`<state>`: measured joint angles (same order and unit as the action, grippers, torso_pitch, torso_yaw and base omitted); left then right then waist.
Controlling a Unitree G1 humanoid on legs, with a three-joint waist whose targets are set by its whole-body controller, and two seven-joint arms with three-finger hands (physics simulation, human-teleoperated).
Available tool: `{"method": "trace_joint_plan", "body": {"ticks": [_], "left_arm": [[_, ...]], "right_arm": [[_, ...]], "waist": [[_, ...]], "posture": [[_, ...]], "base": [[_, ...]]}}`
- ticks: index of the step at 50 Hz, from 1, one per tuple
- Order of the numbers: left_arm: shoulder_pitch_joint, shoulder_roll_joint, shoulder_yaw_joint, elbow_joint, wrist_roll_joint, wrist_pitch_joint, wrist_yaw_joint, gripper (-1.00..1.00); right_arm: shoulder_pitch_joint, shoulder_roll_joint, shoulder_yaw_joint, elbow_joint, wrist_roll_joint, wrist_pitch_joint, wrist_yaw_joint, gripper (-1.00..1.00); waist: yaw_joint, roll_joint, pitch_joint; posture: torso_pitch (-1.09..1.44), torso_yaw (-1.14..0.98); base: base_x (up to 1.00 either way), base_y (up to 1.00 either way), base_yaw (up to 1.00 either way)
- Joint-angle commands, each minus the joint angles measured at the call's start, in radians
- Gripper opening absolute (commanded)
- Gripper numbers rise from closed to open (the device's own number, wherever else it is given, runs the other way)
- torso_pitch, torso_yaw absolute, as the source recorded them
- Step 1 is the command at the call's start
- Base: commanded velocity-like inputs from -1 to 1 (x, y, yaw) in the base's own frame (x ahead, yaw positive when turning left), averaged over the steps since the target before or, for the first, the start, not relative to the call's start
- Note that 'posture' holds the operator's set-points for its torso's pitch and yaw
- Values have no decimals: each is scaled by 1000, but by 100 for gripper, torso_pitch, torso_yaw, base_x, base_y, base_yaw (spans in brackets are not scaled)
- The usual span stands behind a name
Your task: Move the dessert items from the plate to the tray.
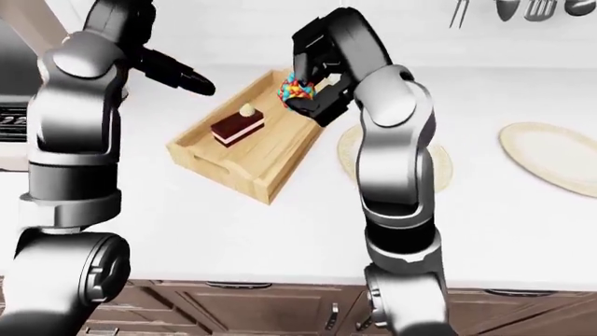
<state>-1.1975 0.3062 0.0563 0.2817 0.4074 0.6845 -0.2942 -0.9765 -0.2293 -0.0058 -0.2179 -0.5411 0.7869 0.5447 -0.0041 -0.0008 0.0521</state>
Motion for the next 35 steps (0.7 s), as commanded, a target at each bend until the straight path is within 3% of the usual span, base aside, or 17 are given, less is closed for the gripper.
{"method": "trace_joint_plan", "body": {"ticks": [1, 6, 16, 35], "left_arm": [[-59, 31, 19, -44, 17, 34, -49, 100], [-56, 81, 19, -141, 52, 120, -157, 100], [-45, 99, 37, -221, 86, 158, -231, 100], [-5, 88, 45, -237, 77, 138, -214, 100]], "right_arm": [[-27, 6, 0, -39, -24, -19, 19, -98], [-9, 47, 10, -42, -37, -31, 46, -98], [2, 124, 46, 3, -89, -71, 63, -98], [67, 209, 75, 123, -154, -215, -1, -100]], "waist": [[-2, 2, -33], [-2, 4, -28], [-3, 9, -26], [-4, 13, -31]], "posture": [[0, 0], [0, 0], [0, 0], [0, 0]], "base": [[0, 0, 0], [0, 0, 0], [0, 0, 0], [0, 0, 0]]}}
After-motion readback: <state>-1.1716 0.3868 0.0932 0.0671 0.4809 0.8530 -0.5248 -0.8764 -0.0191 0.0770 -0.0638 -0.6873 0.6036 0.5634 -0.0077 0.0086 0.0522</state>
